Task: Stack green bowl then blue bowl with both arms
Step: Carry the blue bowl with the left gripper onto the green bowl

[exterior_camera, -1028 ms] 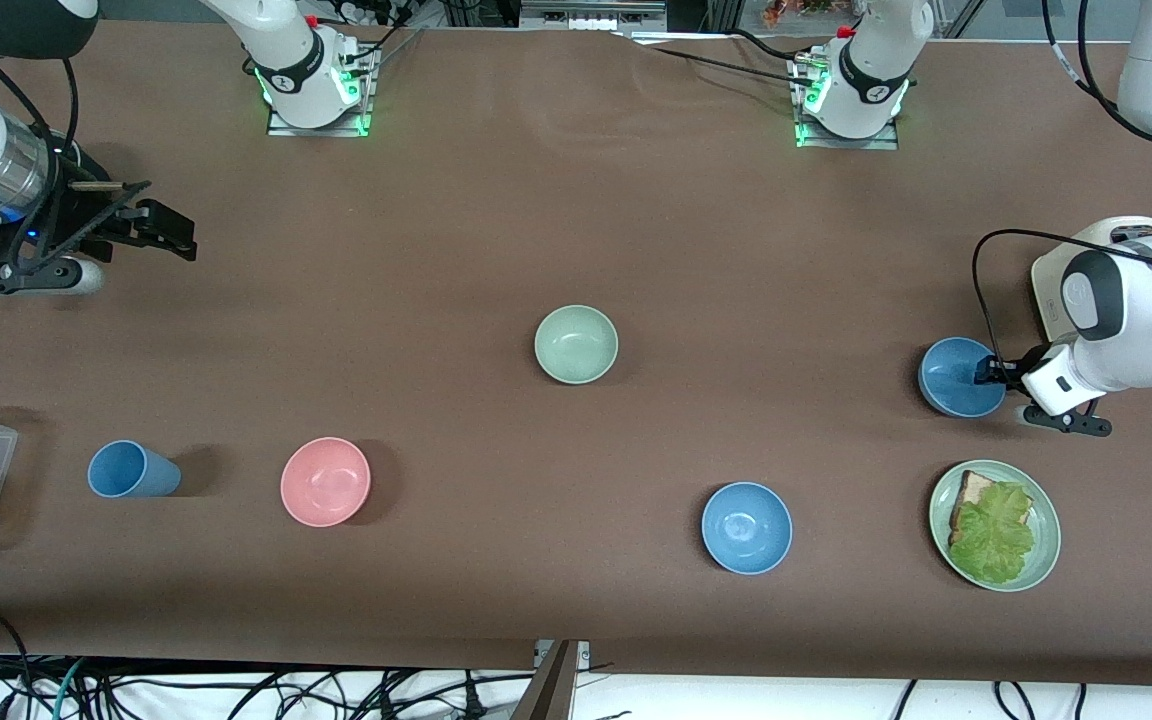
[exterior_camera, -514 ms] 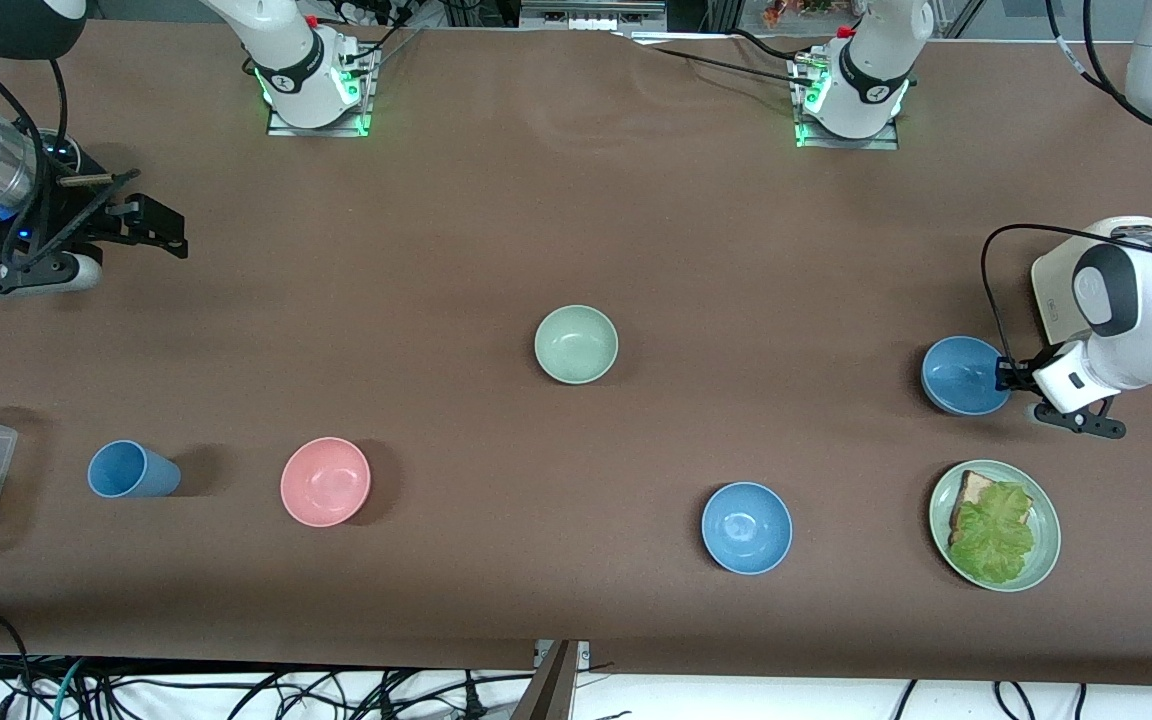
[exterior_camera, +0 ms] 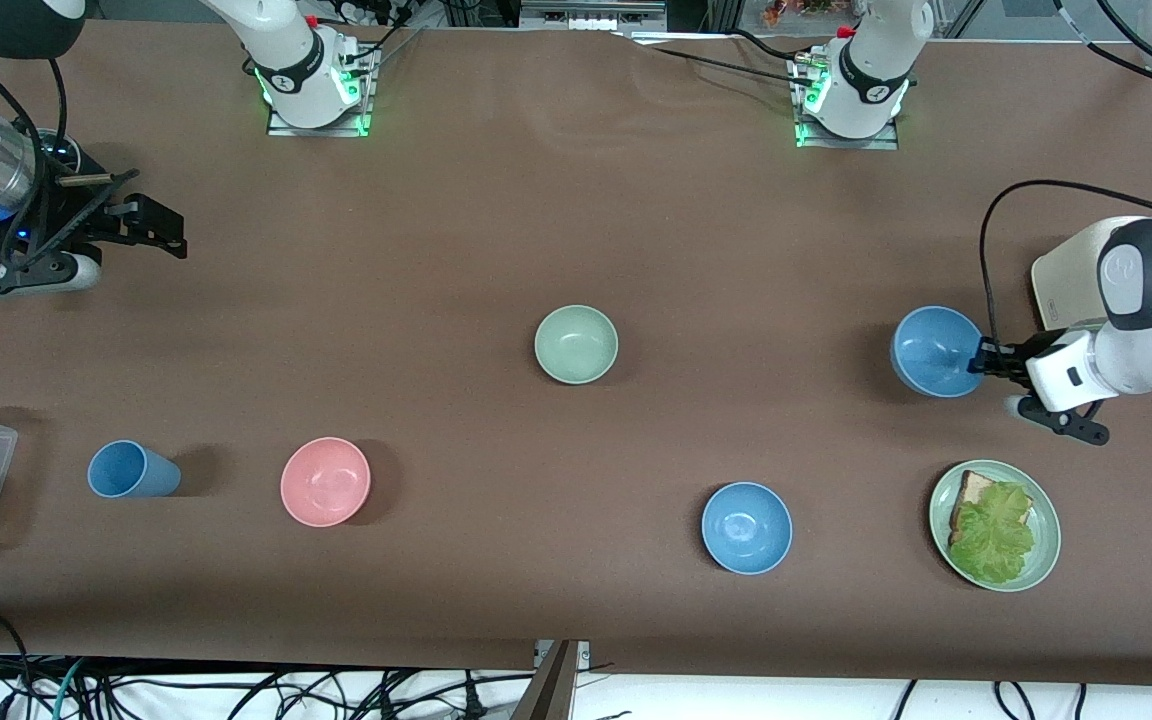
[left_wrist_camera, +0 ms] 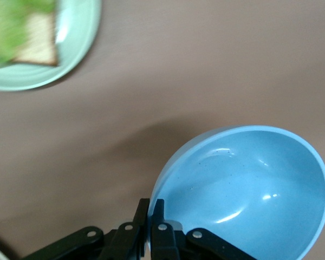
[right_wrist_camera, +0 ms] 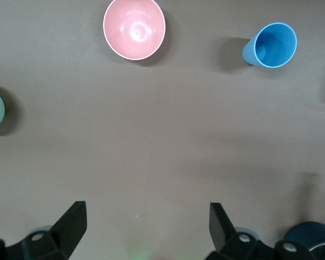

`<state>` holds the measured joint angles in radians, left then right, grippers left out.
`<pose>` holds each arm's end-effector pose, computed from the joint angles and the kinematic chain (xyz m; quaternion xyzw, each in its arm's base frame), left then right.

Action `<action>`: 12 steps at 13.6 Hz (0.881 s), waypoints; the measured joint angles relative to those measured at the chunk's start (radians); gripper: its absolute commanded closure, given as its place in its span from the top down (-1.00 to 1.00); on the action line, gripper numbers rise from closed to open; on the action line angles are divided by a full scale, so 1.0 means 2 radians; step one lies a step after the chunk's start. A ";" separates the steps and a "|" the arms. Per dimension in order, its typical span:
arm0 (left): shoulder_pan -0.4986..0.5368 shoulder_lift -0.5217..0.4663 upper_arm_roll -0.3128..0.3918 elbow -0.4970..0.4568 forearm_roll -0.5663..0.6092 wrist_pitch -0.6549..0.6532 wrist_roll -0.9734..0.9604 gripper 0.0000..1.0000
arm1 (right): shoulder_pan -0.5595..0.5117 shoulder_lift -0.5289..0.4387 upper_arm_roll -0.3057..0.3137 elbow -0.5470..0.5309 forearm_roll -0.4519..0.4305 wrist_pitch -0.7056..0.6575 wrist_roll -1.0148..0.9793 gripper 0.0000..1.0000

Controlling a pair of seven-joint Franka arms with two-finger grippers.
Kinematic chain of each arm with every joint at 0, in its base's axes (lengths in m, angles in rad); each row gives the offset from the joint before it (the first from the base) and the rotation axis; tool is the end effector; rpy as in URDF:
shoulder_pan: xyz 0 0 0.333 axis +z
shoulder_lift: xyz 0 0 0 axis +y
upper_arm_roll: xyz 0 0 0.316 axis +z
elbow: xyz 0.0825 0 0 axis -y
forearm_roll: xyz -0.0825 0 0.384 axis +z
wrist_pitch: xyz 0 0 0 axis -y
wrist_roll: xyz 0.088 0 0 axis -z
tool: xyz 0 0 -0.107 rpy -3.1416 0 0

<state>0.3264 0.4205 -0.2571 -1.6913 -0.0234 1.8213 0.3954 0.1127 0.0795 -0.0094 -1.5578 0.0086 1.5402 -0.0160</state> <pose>0.6271 0.0560 0.3410 0.9765 -0.1527 -0.1196 0.0938 0.5700 0.0602 0.5832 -0.9970 -0.0595 0.0487 0.0018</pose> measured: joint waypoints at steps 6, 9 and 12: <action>-0.053 0.003 -0.150 0.032 -0.002 -0.033 -0.253 -1.00 | 0.000 0.000 0.000 0.000 -0.001 0.000 0.000 1.00; -0.151 0.036 -0.148 0.065 -0.002 -0.013 -0.371 -1.00 | -0.001 0.001 0.000 0.001 -0.001 0.000 0.000 1.00; -0.217 0.096 -0.138 0.120 -0.002 0.017 -0.454 -1.00 | -0.001 0.001 0.000 0.001 -0.001 0.000 0.000 1.00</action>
<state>-0.1075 0.6128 -0.5323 -1.4522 -0.0274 1.8557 -0.5128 0.1111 0.0815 -0.0096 -1.5552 0.0064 1.5403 -0.0160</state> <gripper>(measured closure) 0.947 0.000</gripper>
